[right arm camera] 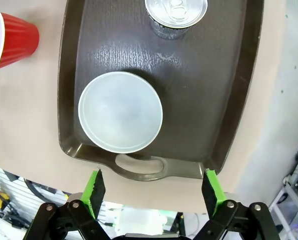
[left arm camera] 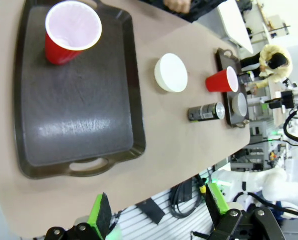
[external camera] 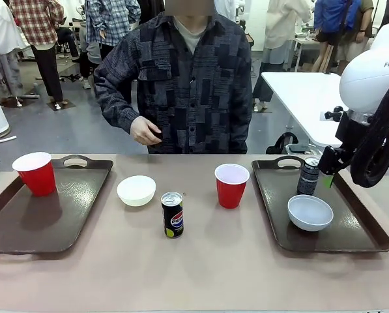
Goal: Prepare tableware on both trays.
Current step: Pick up a Picnic Bowl from the table and place it on a Handle tray.
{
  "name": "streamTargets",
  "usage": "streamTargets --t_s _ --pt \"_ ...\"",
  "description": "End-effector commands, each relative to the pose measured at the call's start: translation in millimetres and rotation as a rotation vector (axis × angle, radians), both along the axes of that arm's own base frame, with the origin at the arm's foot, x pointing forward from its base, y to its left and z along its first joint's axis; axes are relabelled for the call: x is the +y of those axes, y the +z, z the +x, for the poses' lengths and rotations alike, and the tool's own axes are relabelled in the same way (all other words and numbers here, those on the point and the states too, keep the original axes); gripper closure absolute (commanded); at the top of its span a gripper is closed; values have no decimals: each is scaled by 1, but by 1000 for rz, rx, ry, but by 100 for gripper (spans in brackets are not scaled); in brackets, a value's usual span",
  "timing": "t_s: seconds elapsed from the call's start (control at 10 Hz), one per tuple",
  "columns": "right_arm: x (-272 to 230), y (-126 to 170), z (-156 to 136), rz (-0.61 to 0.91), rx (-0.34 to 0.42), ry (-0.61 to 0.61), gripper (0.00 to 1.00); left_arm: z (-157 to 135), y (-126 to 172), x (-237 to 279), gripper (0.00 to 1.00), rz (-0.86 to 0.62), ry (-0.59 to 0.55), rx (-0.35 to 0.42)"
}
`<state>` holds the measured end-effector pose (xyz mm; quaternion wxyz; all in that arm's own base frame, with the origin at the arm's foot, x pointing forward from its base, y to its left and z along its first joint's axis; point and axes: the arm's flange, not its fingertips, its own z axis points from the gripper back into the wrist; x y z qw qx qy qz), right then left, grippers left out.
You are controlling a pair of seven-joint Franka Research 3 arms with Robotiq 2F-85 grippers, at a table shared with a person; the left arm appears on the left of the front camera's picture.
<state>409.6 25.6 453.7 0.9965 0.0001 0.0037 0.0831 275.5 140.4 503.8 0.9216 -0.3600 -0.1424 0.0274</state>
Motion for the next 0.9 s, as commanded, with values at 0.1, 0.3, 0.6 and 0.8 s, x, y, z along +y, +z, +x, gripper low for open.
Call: streamTargets --t_s 0.1,0.3,0.6,0.8 --pt "-1 -1 1 0 -1 8 0 0 1 0 0 -20 3 -1" --pt "-13 -1 -13 209 156 107 0 0 1 0 0 -20 3 -1" --pt "-43 6 -24 574 307 155 0 0 1 0 0 -20 3 -1" --pt "-87 7 -39 737 364 150 0 0 0 0 0 0 0 0"
